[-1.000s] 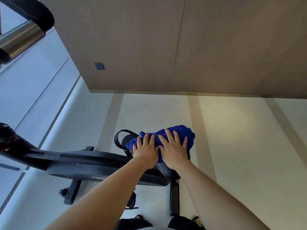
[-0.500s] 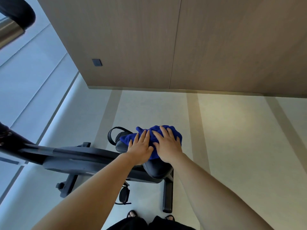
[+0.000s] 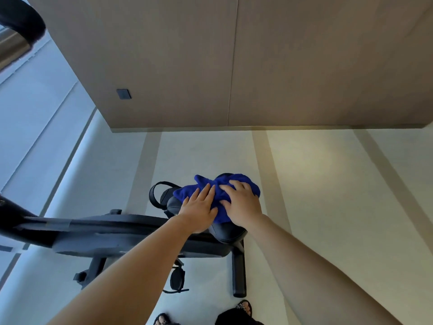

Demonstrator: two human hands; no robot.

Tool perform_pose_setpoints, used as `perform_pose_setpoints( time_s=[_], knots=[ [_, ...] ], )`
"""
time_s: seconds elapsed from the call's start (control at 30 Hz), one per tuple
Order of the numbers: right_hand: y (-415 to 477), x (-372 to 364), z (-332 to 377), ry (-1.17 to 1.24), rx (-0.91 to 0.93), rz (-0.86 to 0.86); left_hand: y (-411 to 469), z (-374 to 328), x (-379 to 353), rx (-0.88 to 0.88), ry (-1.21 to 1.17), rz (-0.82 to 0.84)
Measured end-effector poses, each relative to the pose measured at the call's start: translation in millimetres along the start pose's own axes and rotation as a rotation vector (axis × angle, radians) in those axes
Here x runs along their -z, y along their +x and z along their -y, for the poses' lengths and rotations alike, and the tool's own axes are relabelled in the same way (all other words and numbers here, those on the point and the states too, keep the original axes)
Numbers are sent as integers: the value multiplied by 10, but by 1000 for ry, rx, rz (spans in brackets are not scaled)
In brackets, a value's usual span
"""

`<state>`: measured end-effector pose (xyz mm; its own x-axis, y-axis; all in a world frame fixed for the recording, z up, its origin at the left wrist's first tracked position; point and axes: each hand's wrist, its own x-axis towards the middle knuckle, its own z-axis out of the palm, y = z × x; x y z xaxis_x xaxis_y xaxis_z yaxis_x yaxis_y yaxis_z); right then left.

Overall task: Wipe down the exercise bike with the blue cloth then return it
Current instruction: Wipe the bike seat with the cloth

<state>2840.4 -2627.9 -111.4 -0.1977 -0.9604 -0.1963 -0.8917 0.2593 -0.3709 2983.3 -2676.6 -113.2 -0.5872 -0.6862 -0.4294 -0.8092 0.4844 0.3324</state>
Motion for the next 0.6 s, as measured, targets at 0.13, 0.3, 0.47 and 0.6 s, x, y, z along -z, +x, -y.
perform_pose_setpoints(
  time_s=[0.13,0.3,0.47,0.6],
  knots=[
    [-223,-100,120,-5,-89,-43,-173,158,-7,-129,105,20],
    [-603,-341,290,-14,-173,-139,-417,333,-116,-278,148,41],
    [-852,-537,370,-40,-215,-164,-538,396,-233,-356,138,-54],
    [-890,-591,415,-14,-250,-160,-574,347,-338,-362,127,-112]
  ],
)
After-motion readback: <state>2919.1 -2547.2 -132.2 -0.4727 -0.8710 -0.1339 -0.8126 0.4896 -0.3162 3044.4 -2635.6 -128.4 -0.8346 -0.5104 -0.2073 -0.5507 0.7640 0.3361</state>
